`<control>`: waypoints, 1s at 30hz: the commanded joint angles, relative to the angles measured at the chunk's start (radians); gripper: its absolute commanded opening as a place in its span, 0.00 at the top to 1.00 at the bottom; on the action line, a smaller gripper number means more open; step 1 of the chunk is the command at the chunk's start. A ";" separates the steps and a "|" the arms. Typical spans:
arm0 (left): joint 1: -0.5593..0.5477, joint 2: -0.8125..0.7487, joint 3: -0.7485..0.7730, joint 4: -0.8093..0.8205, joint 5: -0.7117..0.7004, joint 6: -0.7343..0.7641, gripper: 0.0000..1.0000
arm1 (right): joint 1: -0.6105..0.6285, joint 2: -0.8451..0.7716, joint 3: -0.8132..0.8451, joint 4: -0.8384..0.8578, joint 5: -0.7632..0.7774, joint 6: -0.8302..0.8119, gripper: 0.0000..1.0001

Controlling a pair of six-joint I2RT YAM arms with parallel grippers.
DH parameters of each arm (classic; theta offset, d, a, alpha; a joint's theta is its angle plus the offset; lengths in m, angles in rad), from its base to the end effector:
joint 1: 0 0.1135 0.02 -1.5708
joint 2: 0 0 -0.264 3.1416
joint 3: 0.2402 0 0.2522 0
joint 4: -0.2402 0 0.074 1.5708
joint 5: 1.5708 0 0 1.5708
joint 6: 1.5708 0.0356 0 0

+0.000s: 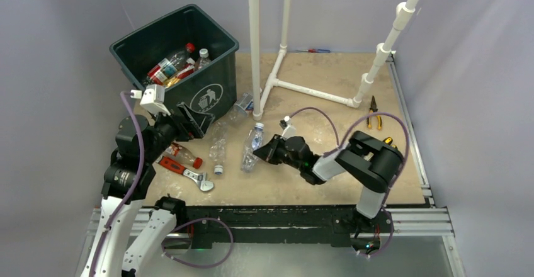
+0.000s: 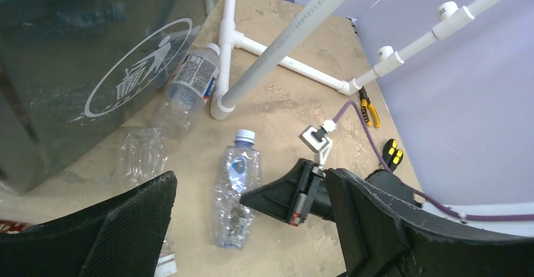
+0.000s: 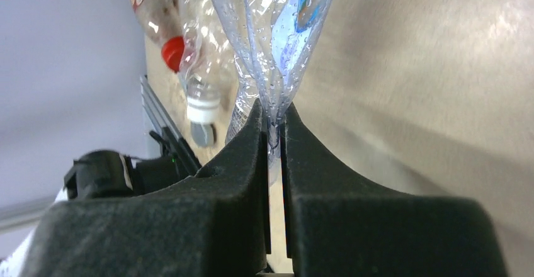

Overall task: Put the plastic bottles in the bin
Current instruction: Pick up the plastic bottle at the center of the board.

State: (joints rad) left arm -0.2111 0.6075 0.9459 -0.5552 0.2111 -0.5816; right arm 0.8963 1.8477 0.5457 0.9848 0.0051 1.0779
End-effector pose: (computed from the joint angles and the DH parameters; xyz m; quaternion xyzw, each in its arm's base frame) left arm 0.1164 -0.0326 0.3787 -0.0779 0.7740 -0.3163 0.5430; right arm 0.1995 0.2492 0.1130 0.0749 0.8064 0.4883 0.3250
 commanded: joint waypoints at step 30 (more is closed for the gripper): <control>-0.720 0.316 0.148 0.214 -0.456 0.210 0.09 | 0.004 -1.221 -0.090 -0.877 -0.014 -0.688 1.00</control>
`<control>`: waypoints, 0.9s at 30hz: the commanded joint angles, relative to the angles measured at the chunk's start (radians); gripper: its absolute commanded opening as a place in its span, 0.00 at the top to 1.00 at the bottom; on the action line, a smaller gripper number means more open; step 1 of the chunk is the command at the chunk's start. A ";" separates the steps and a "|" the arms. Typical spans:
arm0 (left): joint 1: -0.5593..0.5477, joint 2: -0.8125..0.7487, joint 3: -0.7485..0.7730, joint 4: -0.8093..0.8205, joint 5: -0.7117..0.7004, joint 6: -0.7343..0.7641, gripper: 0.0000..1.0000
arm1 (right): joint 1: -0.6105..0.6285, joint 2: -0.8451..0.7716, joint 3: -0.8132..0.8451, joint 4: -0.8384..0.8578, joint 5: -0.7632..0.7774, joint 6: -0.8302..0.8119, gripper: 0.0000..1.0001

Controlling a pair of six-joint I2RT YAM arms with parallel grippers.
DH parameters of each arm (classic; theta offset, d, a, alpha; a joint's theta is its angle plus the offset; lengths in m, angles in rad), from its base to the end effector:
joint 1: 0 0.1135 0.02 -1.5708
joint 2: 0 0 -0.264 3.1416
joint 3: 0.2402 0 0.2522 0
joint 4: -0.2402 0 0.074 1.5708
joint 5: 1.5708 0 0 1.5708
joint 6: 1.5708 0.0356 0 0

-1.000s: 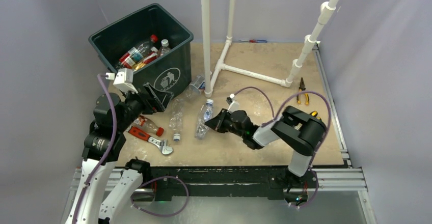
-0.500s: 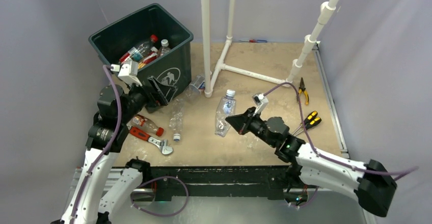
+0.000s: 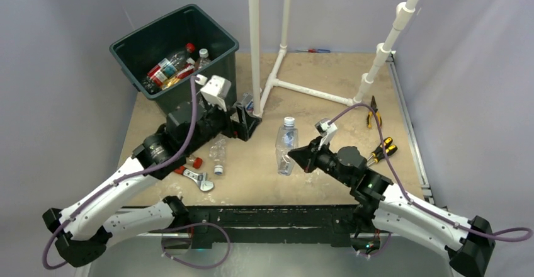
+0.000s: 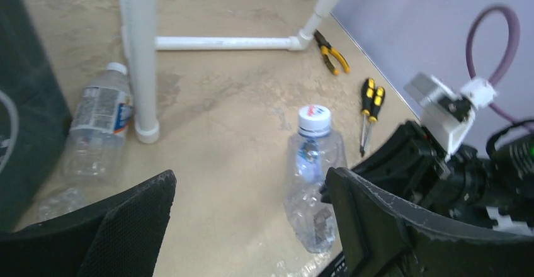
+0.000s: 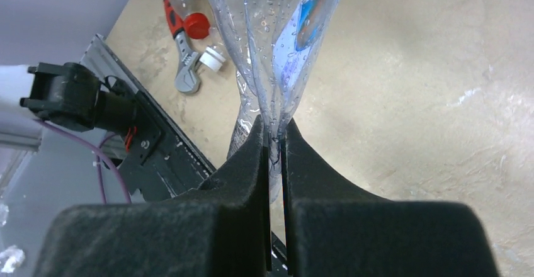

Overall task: Put the plastic bottles in the bin
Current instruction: Pick up the plastic bottle at the center of the board.

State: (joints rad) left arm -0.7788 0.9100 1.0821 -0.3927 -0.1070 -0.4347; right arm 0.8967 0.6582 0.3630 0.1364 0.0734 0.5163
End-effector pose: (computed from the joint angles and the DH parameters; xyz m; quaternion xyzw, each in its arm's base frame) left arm 0.1420 -0.1348 0.3991 0.1005 0.7737 -0.3216 0.5365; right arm 0.1088 0.1320 0.2438 -0.1204 0.7512 0.3997 0.5113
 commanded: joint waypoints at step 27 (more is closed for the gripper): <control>-0.373 -0.360 -0.501 0.615 0.195 0.007 0.01 | 0.005 -0.299 -0.104 0.280 -0.544 -0.138 1.00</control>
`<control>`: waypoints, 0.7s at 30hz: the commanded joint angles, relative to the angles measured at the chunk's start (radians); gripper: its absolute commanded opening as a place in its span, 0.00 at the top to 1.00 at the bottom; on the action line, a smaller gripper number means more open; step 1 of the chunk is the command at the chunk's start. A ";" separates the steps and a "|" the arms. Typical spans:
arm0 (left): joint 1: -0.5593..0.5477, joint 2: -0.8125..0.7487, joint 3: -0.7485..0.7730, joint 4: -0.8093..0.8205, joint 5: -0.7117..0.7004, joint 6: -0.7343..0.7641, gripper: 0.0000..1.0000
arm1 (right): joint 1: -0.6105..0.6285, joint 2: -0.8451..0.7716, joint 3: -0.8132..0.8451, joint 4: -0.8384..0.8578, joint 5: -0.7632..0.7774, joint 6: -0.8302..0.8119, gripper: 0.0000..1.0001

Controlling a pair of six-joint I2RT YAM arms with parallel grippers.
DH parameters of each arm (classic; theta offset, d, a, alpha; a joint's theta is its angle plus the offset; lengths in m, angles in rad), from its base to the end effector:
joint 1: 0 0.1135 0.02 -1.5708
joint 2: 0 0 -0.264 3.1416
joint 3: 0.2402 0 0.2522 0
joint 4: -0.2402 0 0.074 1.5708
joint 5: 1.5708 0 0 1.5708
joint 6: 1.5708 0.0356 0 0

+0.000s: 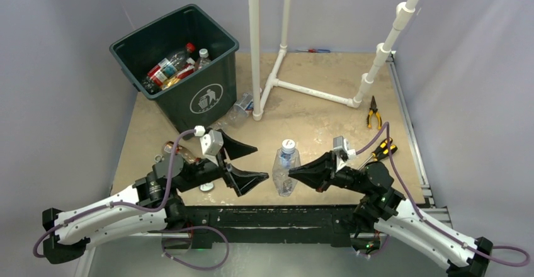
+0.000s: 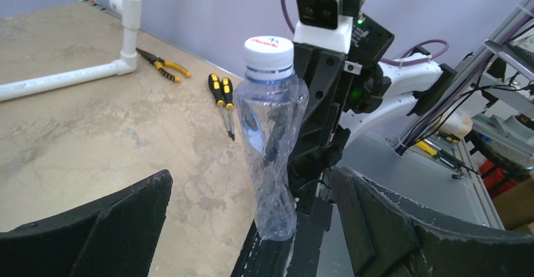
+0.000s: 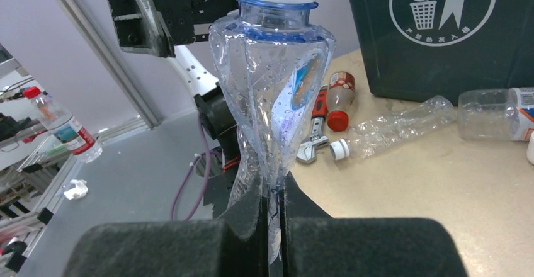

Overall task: Put the plastic bottles in the bin
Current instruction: Pick up the plastic bottle at the center of the board.

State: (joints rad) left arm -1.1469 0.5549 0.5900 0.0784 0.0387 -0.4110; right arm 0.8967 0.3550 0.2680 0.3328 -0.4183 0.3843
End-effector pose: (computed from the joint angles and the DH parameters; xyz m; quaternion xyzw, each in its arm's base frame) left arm 0.0593 -0.1347 0.3336 0.2529 0.6160 -0.5332 0.5218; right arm 0.0667 0.1067 0.2697 -0.3108 0.5406 0.5633 0.5421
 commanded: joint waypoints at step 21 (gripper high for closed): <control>-0.005 0.269 0.020 0.336 0.305 -0.058 0.33 | 0.005 0.158 0.006 0.218 -0.264 0.067 1.00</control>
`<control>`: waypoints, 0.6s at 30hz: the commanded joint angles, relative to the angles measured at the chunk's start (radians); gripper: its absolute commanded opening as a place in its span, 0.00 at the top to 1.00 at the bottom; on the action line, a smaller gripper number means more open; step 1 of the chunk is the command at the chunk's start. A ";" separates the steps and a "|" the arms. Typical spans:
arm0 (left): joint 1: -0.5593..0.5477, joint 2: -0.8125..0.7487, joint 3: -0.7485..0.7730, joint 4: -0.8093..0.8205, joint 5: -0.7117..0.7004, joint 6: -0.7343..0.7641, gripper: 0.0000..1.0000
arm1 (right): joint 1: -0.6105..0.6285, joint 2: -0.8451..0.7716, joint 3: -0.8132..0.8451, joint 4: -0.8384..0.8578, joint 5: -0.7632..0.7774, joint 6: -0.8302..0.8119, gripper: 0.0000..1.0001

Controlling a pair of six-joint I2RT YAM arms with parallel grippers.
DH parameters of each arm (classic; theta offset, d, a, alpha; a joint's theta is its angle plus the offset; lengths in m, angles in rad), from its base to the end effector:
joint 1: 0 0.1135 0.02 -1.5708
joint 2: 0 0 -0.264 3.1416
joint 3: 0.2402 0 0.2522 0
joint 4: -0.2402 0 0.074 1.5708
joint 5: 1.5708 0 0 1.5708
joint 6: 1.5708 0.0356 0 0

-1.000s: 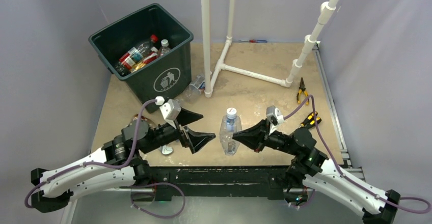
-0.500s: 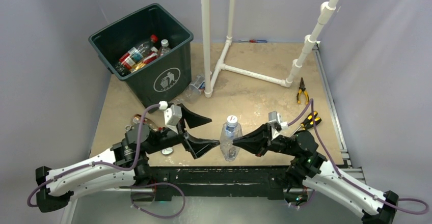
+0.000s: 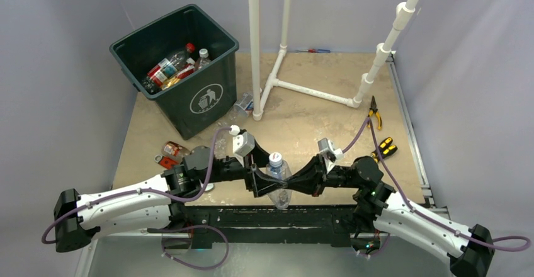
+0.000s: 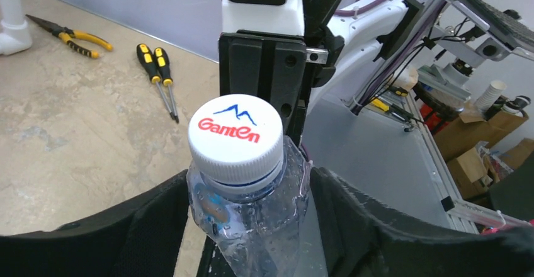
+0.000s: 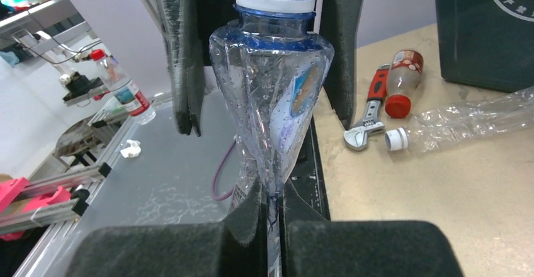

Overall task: Put the plastic bottles in the bin
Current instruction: Pick up the plastic bottle at the center of the board.

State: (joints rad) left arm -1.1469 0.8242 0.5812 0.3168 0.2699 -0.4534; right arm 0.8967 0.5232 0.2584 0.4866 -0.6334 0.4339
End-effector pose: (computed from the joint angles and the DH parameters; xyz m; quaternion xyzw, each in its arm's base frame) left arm 0.0740 -0.1870 0.3146 0.3219 0.6007 -0.5847 0.4401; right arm 0.0732 0.1254 0.2618 -0.3728 0.5218 0.6112 0.4638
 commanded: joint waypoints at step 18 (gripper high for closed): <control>-0.005 -0.083 0.014 0.119 -0.107 -0.024 1.00 | 0.006 0.016 0.056 0.018 0.027 0.104 0.08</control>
State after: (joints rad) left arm -1.1477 0.7879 0.5797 0.3634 0.2836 -0.4858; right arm 0.8978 0.5430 0.2687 0.4976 -0.6430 0.4870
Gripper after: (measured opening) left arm 0.449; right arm 0.788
